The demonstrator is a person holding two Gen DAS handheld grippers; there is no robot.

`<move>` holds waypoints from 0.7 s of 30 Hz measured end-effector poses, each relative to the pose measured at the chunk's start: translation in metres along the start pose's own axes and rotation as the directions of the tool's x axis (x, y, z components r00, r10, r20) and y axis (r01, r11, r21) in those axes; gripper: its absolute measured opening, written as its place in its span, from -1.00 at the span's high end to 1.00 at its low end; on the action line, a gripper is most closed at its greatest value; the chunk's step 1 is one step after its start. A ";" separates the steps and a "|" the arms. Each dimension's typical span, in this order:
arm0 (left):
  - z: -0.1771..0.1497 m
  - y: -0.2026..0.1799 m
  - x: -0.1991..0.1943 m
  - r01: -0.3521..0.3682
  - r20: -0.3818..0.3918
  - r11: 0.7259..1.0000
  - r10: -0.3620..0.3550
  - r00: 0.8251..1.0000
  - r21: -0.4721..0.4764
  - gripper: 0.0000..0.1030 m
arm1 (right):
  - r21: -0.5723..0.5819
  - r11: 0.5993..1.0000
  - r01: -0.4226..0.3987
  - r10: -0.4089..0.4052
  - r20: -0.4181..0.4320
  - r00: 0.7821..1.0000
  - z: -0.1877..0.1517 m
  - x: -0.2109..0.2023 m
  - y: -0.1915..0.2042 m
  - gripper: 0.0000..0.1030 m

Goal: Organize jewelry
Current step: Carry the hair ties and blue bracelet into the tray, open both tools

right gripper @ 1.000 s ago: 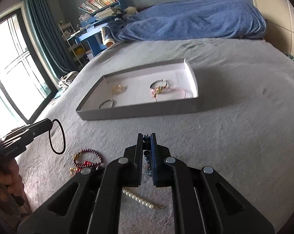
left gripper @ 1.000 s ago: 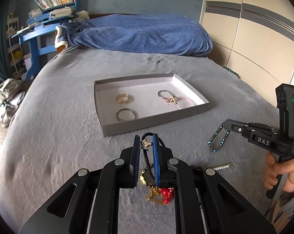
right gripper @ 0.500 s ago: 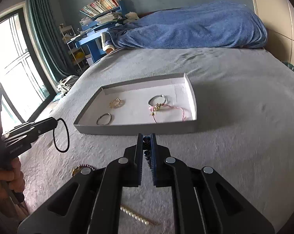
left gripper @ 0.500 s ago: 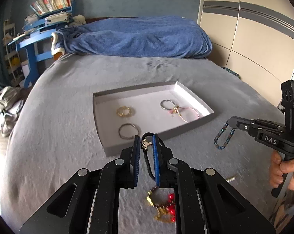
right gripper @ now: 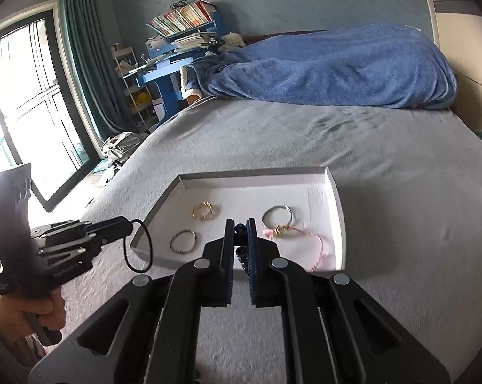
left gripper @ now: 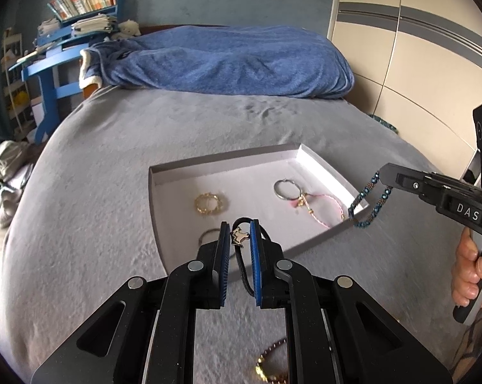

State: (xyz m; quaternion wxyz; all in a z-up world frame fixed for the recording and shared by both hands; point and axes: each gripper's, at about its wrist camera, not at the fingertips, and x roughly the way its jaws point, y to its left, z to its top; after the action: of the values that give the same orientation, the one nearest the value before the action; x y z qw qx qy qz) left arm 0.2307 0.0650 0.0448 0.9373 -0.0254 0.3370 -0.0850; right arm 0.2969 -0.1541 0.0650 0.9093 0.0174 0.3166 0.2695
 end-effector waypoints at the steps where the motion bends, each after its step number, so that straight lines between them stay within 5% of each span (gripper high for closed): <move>1: 0.002 0.000 0.003 0.001 -0.001 1.000 -0.001 1.000 0.000 0.74 | -0.001 1.000 -0.001 0.001 0.000 1.000 0.002 0.001 0.001 0.86; 21: 0.021 0.007 0.058 0.015 -0.045 1.000 -0.015 0.999 -0.003 0.74 | -0.024 0.998 -0.061 0.060 -0.045 0.997 0.024 0.049 0.027 0.86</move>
State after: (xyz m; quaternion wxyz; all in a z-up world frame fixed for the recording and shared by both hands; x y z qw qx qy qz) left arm 0.2890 0.0609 0.0233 0.9288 -0.0274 0.3579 -0.0921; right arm 0.3296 -0.1030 0.0619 0.8936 0.0093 0.3326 0.3012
